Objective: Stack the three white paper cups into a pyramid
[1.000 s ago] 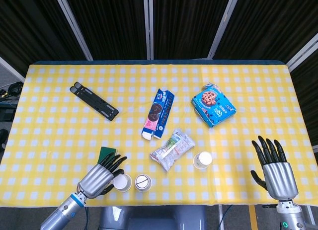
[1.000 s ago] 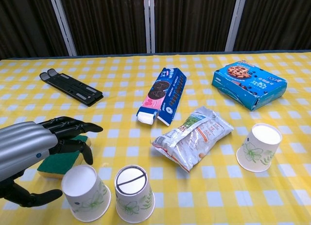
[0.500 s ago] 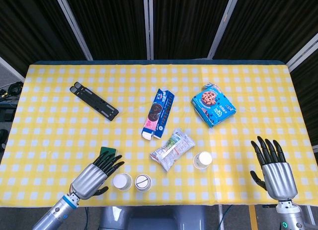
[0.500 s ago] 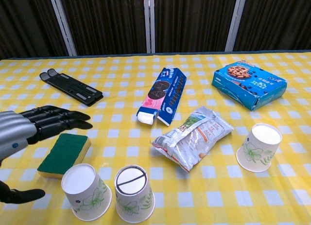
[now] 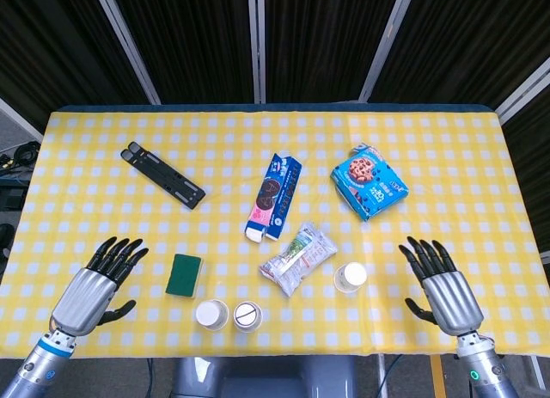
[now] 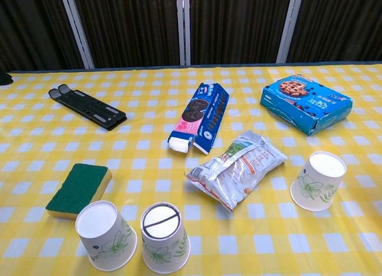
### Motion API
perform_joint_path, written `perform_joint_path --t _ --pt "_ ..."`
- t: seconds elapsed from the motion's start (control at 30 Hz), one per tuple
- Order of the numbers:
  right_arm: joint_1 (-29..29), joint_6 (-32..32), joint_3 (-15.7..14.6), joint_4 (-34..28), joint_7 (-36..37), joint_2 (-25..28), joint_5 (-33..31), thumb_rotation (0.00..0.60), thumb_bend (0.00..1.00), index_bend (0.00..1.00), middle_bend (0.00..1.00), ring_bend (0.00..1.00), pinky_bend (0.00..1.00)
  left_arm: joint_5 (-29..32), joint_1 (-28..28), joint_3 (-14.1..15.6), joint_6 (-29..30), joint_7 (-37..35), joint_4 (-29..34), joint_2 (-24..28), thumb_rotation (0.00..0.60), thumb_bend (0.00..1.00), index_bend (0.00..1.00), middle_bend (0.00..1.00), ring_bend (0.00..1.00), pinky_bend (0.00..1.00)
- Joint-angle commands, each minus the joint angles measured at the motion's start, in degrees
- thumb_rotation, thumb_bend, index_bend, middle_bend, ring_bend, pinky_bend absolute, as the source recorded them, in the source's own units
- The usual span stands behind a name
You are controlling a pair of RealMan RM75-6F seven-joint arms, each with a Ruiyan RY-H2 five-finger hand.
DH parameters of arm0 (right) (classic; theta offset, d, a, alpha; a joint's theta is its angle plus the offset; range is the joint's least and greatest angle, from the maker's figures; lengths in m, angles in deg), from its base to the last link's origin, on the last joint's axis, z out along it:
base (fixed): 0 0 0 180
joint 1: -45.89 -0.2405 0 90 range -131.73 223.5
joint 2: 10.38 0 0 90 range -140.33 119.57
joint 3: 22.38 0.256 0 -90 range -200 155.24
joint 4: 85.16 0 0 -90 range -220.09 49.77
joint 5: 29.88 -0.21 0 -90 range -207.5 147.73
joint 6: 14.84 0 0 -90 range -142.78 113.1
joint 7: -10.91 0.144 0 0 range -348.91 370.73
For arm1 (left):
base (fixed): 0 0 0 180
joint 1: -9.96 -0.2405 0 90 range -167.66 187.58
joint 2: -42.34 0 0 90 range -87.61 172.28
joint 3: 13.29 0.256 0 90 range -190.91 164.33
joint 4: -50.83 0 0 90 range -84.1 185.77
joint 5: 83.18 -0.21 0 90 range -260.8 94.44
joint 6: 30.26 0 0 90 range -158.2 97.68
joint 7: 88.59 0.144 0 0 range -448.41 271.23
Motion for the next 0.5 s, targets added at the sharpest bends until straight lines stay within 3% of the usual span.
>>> perform_joint_path --t 0.03,0.2,0.5 --pt "-4.99 8.94 0.47 -7.06 -4.34 2.56 -3.74 0.600 0.13 0.11 0.00 0.00 0.00 -0.59 -0.44 -0.32 0.74 -0.66 0.00 0.49 0.600 0.22 0.04 0.00 0.00 0.00" --pt "-9.50 16.78 2.70 -11.93 -11.94 1.38 -12.37 0.600 0.13 0.15 0.00 0.00 0.00 -1.93 -0.71 -0.28 0.72 -0.64 -0.68 0.14 0.600 0.22 0.04 0.00 0.00 0.00" --pt "-13.81 19.80 4.87 -13.28 -18.95 -2.34 -21.73 0.600 0.14 0.22 0.00 0.00 0.00 -2.48 -0.90 -0.67 0.16 -0.48 -0.74 0.00 0.600 0.22 0.04 0.00 0.00 0.00"
